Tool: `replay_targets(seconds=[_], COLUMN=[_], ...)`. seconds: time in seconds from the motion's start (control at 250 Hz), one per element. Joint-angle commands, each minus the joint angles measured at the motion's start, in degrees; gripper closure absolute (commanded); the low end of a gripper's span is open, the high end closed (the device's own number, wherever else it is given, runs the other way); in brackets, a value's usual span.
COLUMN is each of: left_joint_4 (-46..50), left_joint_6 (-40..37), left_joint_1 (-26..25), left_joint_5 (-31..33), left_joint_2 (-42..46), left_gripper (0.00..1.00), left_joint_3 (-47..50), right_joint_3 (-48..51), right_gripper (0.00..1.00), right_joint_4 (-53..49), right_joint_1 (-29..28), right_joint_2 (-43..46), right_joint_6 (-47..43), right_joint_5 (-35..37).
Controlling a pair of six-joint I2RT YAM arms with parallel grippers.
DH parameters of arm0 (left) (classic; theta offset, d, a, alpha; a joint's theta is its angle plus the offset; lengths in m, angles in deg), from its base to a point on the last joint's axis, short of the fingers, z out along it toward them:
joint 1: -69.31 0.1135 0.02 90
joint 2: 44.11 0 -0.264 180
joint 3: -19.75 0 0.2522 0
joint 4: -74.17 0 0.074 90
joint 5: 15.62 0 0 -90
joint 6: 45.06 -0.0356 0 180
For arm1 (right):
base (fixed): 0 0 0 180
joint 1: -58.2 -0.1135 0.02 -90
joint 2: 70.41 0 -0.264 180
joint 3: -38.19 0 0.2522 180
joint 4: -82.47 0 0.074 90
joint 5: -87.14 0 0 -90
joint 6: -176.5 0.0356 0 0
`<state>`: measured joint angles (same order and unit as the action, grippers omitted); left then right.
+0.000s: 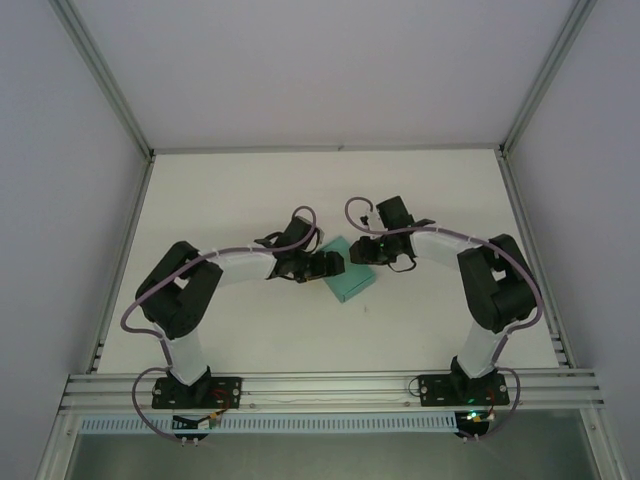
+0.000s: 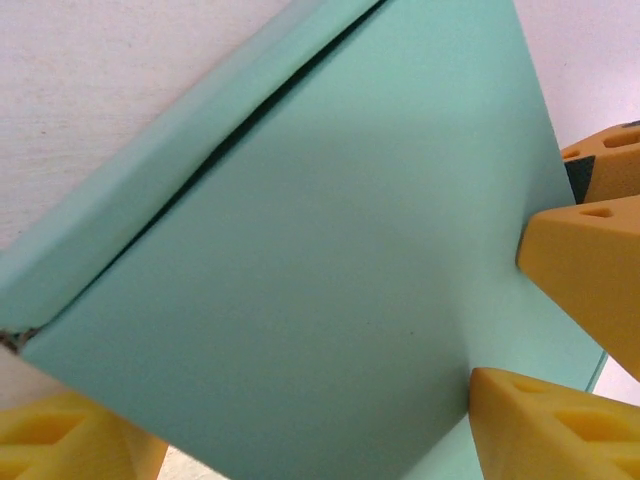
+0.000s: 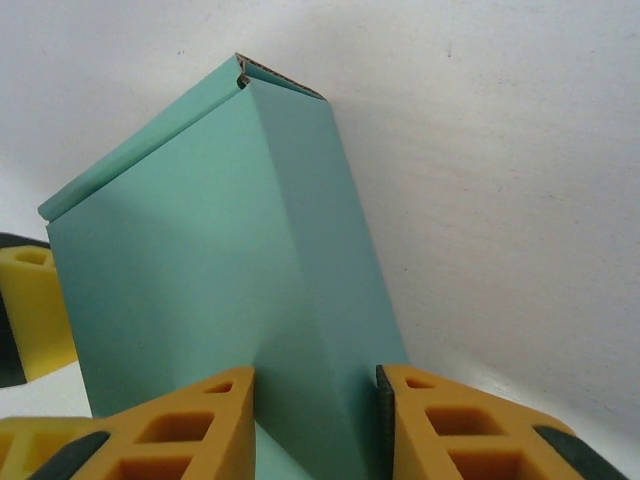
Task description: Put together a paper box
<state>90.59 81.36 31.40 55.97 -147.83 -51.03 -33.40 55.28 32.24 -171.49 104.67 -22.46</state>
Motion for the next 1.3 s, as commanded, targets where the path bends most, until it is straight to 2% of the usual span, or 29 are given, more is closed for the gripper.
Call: replay_targets(seconds=[0.0,0.279,0.535,1.05,1.266,1.294], left_joint_4=[-8.76,-11.92,-15.41,-23.7,-22.53,-21.61], left_joint_6=[1.19,2.99,6.14,11.13,10.74,10.41], left_joint_1=[0.33,0.51,1.14,2.57,2.44,2.41], left_joint_5=[-2.19,-2.38,-3.09,-4.17,-5.4,-5.34], left_joint_2=[-4.8,-6.4,-7.51,-6.44,-5.01,-4.44], left_gripper=[0.36,0.72,1.0,1.0,1.0,0.92], left_joint_3=[-0.14,-0.04,2.12,8.4,8.01,7.89], right_joint_3=[2.88,4.29,6.1,5.99,4.01,3.26], right_gripper=[0.68,0.71,0.72,0.7,0.59,0.57], right_joint_4=[-1.37,1.6,4.19,6.49,3.12,2.09], right_joint_1=[-4.03,-5.27,-5.27,-5.21,-5.03,-5.04], right_joint_2=[-4.11,-4.17,-3.98,-3.4,-1.93,-1.83], right_joint_6=[4.08,6.76,8.95,10.92,9.16,8.68], right_joint_5=[-2.38,-1.97,-1.88,0.23,4.12,4.95])
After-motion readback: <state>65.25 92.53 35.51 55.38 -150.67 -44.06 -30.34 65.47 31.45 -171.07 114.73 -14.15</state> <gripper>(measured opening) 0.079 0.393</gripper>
